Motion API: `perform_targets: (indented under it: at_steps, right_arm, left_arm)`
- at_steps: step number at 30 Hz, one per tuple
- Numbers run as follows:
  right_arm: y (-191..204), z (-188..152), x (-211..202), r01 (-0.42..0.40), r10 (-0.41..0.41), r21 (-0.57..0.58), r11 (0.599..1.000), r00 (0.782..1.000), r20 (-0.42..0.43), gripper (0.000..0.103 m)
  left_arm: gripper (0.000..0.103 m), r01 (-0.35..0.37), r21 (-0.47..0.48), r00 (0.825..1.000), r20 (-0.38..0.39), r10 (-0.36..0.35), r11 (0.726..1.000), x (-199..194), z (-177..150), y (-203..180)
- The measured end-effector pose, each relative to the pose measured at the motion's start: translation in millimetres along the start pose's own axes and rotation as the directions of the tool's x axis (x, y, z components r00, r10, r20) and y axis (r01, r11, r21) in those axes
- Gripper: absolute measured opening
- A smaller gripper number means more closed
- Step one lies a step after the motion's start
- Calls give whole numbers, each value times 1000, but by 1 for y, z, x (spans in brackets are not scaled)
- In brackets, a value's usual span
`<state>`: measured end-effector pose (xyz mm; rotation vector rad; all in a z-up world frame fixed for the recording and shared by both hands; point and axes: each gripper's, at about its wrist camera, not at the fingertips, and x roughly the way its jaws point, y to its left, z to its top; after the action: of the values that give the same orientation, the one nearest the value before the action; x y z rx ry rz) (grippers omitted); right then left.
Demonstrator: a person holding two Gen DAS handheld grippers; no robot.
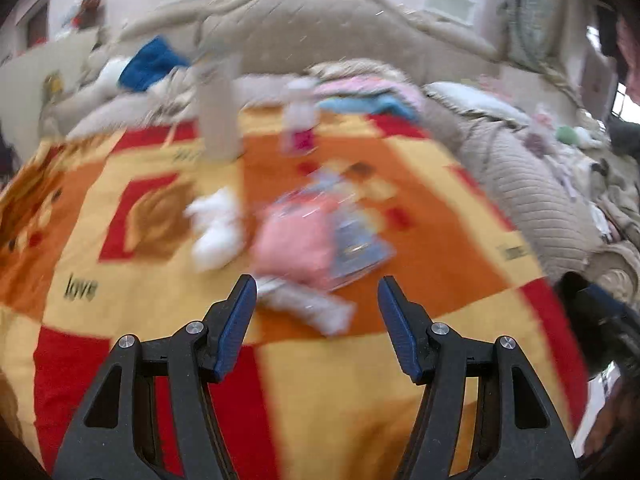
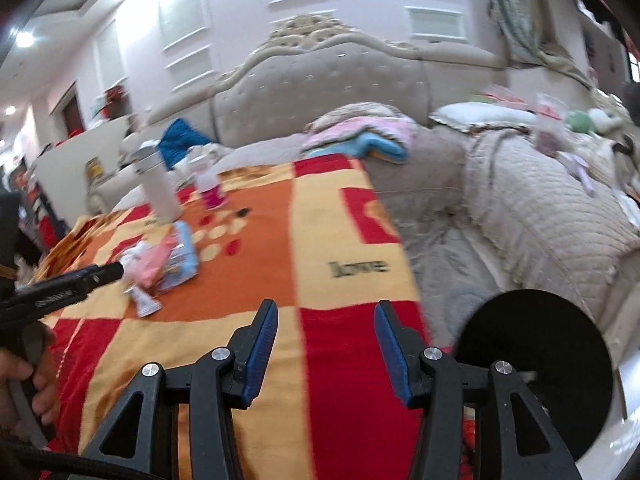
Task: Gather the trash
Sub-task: 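Move both open grippers back over the remaining items on the blanket, then grasp the white sachet stick with the left gripper while the right grasps the pink packet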
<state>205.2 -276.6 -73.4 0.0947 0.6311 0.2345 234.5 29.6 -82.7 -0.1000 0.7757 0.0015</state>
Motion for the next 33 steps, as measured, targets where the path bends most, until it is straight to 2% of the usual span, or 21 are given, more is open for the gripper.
perform_targets:
  at_steps: [4, 10, 15, 19, 22, 24, 26, 28, 33]
  right_arm:
    - [19, -3, 11, -39, 38, -31, 999, 999, -23, 48]
    - [38, -4, 25, -70, 66, -66, 995, 997, -49, 48]
    - [46, -4, 32, -89, 85, -68, 994, 995, -62, 48]
    - [51, -5, 33, -99, 94, -81, 992, 994, -64, 48]
    - [53, -4, 34, -102, 97, -86, 991, 993, -62, 48]
    - [53, -4, 34, -108, 103, -84, 991, 993, -61, 48]
    - [53, -3, 35, -109, 104, -83, 991, 993, -63, 48]
    - [54, -3, 34, -112, 107, -84, 990, 992, -61, 48]
    - [57, -3, 34, -115, 110, -92, 989, 992, -57, 48]
  left_arm:
    - [62, -20, -42, 998, -66, 17, 999, 24, -23, 34]
    - [62, 87, -70, 992, -85, -93, 994, 40, -18, 27]
    - [62, 86, -148, 991, -93, -100, 985, 51, -3, 13]
    - [62, -26, -135, 993, -118, 10, 990, 65, 1, 1]
    - [62, -52, -113, 995, -95, 42, 992, 63, -2, -3]
    - [60, -30, -138, 996, -87, 18, 990, 61, -5, 5]
    - [44, -20, -144, 996, -91, 7, 989, 55, -8, 13]
    - [39, -5, -135, 995, -96, -8, 991, 47, -14, 24]
    - [41, 8, -141, 995, -99, -22, 990, 28, -24, 56]
